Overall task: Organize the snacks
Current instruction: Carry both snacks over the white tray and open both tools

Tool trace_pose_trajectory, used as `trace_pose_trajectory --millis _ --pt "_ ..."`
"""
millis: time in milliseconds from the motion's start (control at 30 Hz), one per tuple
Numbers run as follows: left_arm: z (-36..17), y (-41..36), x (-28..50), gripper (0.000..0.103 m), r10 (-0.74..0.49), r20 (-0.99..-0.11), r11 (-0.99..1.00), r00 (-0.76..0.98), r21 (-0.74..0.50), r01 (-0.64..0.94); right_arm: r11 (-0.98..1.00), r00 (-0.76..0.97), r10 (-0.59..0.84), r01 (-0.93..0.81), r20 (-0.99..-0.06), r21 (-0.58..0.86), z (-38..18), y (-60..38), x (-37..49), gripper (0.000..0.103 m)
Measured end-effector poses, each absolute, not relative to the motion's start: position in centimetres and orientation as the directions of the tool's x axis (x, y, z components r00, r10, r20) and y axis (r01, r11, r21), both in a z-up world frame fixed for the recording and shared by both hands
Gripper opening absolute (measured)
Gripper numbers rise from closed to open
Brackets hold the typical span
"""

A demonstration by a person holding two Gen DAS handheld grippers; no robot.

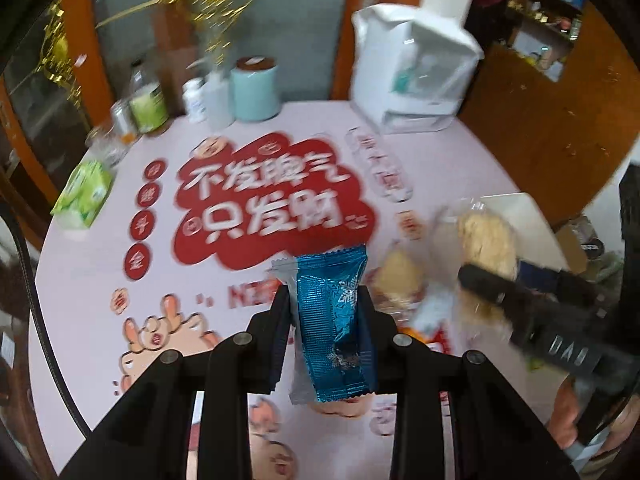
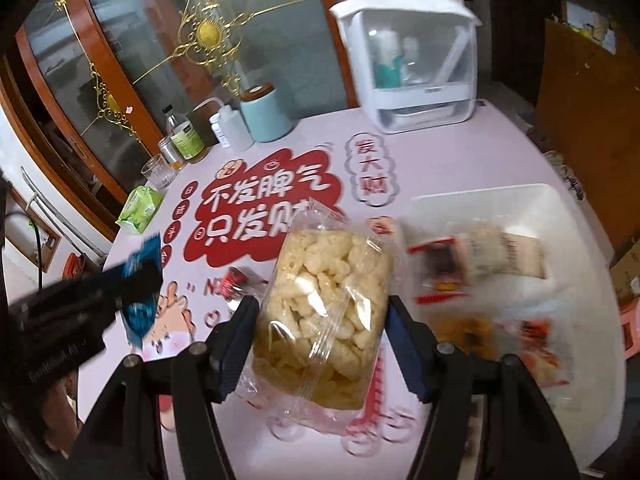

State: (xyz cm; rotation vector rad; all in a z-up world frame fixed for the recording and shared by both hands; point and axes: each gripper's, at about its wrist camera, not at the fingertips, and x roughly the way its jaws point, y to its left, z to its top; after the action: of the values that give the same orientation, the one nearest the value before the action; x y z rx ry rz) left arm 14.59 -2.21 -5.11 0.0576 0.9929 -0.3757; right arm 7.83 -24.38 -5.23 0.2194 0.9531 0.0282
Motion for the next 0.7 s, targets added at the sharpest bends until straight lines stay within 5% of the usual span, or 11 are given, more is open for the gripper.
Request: trace_pose_trajectory --millis 700 --pt "1.6 -25.6 10.2 0.029 -0.411 -0.747 0.835 0.523 -0.078 0.545 0.97 0.672 -0.045 0.206 -0.74 0.128 1.9 -43.3 6.5 0.065"
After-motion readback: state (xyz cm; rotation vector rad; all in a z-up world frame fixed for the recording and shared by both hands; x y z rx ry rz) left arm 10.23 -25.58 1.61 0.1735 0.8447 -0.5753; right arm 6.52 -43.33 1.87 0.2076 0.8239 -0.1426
